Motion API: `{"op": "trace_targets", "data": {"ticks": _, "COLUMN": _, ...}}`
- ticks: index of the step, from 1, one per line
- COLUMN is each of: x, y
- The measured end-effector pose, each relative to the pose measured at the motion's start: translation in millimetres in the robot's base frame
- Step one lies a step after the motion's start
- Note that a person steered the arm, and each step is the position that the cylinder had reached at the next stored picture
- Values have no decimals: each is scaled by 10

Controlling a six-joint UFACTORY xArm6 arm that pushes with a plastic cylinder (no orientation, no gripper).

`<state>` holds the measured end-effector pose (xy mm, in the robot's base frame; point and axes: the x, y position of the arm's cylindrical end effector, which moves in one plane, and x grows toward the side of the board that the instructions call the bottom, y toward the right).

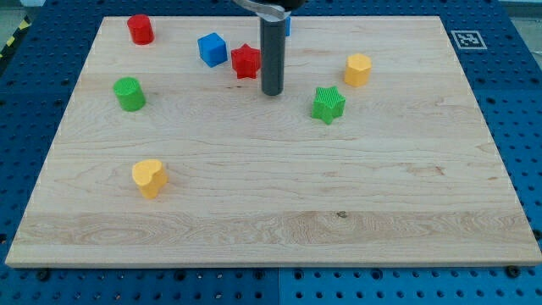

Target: Push the red star to the bottom of the triangle

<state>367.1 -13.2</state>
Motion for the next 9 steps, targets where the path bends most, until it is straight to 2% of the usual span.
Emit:
{"op": "trace_targets", "data": {"ticks": 4, "x": -101, "y": -586}}
{"op": "trace_targets", "data": {"ticks": 6, "x": -349, "y": -601}}
{"op": "trace_targets", "data": {"ticks": 9, "x": -502, "y": -601}}
